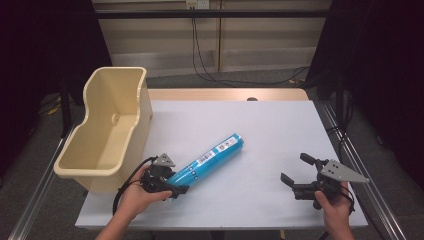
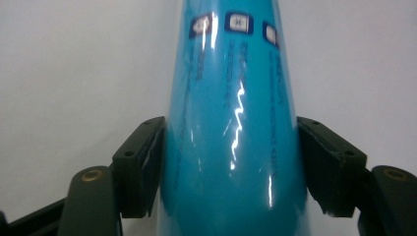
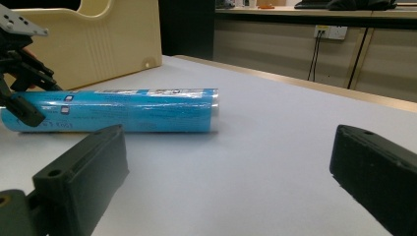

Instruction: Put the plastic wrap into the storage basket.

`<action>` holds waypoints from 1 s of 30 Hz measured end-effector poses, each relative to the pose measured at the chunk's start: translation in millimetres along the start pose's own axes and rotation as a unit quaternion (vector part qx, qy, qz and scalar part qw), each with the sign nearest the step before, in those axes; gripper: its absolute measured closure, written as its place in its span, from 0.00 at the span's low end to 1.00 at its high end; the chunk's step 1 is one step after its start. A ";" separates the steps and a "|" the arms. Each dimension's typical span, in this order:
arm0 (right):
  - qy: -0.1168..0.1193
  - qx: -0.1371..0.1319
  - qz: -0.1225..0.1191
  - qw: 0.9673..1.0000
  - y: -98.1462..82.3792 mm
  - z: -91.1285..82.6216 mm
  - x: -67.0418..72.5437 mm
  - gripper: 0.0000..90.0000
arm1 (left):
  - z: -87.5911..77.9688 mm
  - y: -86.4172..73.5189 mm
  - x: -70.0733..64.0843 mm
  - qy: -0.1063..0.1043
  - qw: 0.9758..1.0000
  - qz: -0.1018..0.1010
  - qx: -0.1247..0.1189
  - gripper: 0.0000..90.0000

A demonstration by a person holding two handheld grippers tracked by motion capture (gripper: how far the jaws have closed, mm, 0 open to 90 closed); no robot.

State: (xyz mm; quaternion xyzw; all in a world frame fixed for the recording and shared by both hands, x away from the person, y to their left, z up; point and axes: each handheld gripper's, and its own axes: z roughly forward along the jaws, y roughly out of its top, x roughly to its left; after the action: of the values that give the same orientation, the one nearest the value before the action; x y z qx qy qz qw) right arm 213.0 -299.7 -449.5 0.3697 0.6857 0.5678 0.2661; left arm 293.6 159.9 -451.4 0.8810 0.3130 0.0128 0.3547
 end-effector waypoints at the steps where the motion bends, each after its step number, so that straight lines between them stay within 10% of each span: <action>1: 0.000 0.000 0.000 1.000 0.1 -0.1 0.0 0.01 | -1.4 1.9 0.1 0.000 1.000 0.000 -0.004 0.33; 30: -0.001 -0.004 0.003 1.000 0.6 -2.3 -1.2 0.01 | 27.7 70.3 0.4 -0.013 1.000 0.003 0.027 0.28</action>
State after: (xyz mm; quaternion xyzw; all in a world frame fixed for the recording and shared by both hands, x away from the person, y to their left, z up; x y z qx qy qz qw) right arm 212.0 -301.9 -448.5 0.3714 0.6820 0.5710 0.2662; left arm 338.8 104.2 -427.7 0.8912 0.3062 -0.0062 0.3347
